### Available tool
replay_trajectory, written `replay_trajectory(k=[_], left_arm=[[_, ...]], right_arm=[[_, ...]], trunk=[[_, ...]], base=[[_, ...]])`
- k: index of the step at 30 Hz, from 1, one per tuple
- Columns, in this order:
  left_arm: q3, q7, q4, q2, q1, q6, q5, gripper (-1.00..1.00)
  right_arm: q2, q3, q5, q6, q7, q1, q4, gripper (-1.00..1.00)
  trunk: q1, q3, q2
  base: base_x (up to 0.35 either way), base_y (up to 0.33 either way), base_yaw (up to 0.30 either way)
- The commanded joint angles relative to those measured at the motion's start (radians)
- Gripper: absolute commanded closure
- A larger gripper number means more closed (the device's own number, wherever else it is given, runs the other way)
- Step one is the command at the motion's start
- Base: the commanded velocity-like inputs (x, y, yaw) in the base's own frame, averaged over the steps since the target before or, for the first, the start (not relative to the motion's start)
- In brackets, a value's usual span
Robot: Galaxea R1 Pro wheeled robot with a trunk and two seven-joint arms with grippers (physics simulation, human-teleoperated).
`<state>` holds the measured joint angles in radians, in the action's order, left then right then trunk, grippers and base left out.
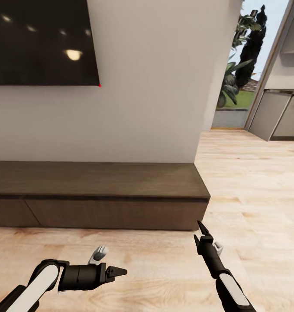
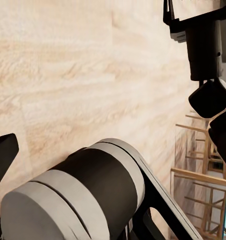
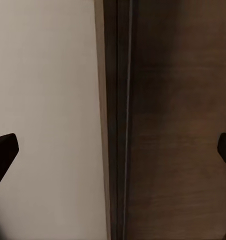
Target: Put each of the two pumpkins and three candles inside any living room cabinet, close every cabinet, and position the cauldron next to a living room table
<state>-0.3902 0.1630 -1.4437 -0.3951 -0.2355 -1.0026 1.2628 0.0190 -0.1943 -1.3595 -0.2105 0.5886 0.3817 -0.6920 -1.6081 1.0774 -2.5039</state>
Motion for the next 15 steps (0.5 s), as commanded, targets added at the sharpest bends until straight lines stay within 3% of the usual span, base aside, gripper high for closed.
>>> replay_trajectory(k=[1, 15], left_arm=[[-0.001, 0.010, 0.000, -0.001, -0.001, -0.001, -0.010, -1.00], [-0.001, 0.010, 0.000, -0.001, -0.001, -0.001, -0.010, -1.00]], right_arm=[[0.001, -0.004, -0.009, -0.010, 0.002, 0.000, 0.000, -1.00], [0.001, -0.004, -0.009, 0.014, 0.002, 0.000, 0.000, -1.00]], trunk=[[0.000, 0.001, 0.000], [0.000, 0.001, 0.000]], base=[[0.094, 0.000, 0.000], [0.171, 0.000, 0.000]])
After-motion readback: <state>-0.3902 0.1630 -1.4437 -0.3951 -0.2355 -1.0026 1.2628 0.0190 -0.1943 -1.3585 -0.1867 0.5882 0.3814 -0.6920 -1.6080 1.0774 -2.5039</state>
